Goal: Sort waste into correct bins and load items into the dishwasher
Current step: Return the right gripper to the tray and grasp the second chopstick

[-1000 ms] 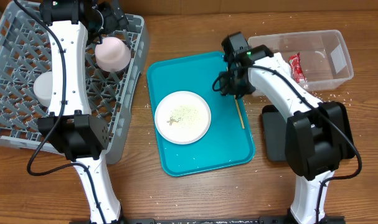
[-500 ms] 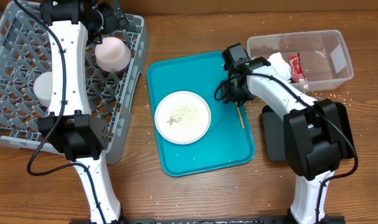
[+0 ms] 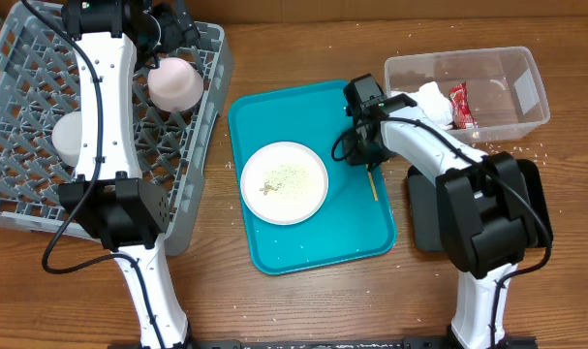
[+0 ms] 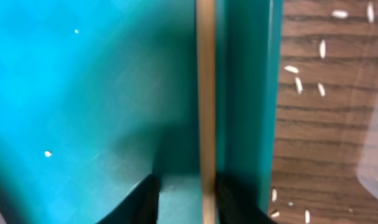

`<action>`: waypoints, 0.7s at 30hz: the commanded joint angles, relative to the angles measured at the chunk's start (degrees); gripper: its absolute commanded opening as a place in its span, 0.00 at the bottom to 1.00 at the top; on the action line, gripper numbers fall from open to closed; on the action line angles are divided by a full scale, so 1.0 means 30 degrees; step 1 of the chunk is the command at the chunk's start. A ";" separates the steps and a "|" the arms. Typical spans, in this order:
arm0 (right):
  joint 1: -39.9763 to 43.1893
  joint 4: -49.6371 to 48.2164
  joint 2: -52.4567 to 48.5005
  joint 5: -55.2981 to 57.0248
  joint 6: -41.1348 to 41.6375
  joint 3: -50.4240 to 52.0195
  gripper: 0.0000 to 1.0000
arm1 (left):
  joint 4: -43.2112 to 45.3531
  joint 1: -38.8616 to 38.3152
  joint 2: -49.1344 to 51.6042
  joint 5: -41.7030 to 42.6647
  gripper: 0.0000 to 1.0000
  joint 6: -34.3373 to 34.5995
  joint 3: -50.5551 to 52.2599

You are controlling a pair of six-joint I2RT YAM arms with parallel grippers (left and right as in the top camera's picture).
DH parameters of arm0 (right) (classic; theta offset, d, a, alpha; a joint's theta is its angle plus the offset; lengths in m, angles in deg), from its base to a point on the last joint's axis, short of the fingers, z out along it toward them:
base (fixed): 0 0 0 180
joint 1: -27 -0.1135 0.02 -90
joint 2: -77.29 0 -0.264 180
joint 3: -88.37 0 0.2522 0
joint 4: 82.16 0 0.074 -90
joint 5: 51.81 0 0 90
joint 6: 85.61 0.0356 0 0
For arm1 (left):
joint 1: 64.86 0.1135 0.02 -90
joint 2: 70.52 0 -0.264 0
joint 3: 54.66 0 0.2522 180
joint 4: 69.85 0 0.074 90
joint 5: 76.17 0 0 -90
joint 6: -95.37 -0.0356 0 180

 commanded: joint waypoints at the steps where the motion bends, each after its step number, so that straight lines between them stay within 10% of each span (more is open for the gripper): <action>1: -0.0073 -0.0051 -0.1013 0.0182 -0.0022 0.0138 0.24 | 0.0015 -0.0124 -0.0481 -0.0073 1.00 0.0189 -0.0495; 5: -0.0240 0.0095 -0.0991 0.0175 0.1639 -0.0226 0.04 | 0.0015 -0.0124 -0.0481 -0.0073 1.00 0.0197 -0.0495; 21: -0.0146 -0.1093 -0.0976 -1.2961 0.6309 -0.7817 0.04 | 0.0015 -0.0124 -0.0481 -0.0073 1.00 0.0189 -0.0495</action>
